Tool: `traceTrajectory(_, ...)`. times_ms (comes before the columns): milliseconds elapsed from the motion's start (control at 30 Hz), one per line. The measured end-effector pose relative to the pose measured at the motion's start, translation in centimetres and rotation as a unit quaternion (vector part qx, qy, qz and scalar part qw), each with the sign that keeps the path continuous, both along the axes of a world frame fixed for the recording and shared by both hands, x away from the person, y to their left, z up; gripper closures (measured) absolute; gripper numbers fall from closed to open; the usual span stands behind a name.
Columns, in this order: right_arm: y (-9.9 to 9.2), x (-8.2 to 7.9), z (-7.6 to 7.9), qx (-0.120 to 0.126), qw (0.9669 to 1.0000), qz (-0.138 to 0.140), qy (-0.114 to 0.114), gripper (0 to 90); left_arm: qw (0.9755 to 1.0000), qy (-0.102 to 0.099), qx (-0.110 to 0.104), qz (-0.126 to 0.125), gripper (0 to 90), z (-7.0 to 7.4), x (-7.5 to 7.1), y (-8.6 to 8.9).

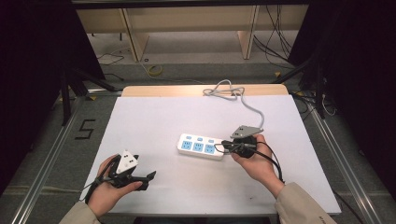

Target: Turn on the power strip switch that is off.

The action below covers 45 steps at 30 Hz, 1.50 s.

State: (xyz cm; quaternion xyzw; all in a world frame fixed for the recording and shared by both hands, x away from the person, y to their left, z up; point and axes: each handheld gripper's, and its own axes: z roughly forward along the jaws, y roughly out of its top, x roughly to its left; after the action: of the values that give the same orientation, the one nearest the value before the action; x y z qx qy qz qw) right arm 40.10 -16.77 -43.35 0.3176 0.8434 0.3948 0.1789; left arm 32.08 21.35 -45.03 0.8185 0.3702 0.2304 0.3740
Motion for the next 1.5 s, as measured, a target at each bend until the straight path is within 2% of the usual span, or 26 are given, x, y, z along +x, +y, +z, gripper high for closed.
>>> traceTrajectory(1500,2.0,1.9,-0.4,-0.009,0.9999,0.004,0.009,90.0,1.0000,-0.001,0.000,-0.002,15.1,0.0,0.0,-0.1)
